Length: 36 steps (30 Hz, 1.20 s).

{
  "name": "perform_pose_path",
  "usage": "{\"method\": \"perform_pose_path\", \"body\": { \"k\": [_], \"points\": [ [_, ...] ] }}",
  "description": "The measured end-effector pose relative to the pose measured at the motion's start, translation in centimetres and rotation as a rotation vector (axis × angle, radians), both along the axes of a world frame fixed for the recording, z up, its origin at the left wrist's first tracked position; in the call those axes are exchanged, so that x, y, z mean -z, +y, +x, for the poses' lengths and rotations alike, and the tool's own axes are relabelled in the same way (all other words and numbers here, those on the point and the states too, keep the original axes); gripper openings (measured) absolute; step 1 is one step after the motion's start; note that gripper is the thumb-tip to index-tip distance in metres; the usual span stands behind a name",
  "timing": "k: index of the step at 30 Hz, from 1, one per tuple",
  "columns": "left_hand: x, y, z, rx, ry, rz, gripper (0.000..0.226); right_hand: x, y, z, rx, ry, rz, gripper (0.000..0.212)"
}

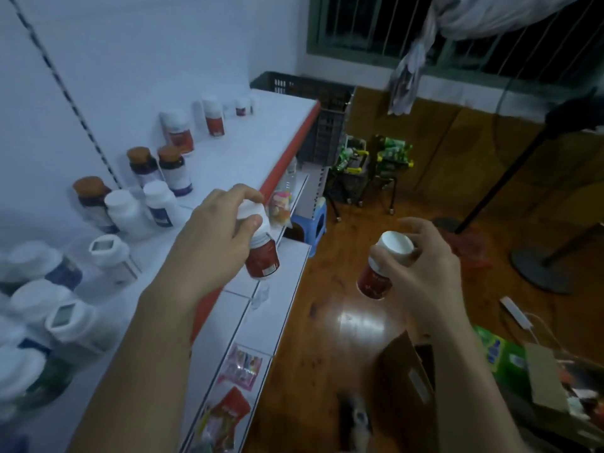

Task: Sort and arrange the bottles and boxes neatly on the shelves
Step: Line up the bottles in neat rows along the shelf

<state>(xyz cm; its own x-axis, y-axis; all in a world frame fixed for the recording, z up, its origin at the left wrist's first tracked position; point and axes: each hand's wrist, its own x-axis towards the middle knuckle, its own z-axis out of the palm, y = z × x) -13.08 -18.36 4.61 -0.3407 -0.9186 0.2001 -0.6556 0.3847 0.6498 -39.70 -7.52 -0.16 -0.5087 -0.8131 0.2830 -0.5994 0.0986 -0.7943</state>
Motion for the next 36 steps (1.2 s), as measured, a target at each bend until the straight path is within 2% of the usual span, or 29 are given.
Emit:
{"method": "perform_pose_path", "body": {
  "k": [5, 11, 15, 20, 26, 31, 36],
  "points": [
    [1.0, -7.3, 0.2, -0.196, -0.041, -0.038, 0.026, 1.1, -12.9, -0.8, -0.187, 0.006, 0.000, 0.049],
    [2.5, -15.5, -0.7, -0.485, -0.065, -0.016, 0.026, 0.3, -29.8, -1.4, -0.520, -0.037, -0.050, 0.042],
    [1.9, -21.8, -3.0, -0.626, -0.166, -0.026, 0.027, -0.8, -41.6, -0.8, -0.683, -0.053, 0.007, 0.045],
    [1.4, -28.8, -4.8, -0.815, -0.157, 0.010, 0.031, -0.7, -51.5, 2.7, -0.873, 0.016, 0.076, 0.045],
    [1.9, -32.9, -4.9, -0.960, -0.172, 0.175, 0.039, 0.0, -56.8, 5.7, -1.022, -0.001, 0.175, 0.048],
    [0.7, -33.1, -4.3, -0.987, -0.209, 0.077, 0.045, 0.5, -58.5, 3.6, -1.005, -0.105, 0.148, 0.038],
    [-2.2, -35.8, -4.9, -0.889, -0.308, 0.096, 0.044, 0.5, -60.4, -0.6, -0.965, -0.037, 0.211, 0.033]
  ]
}}
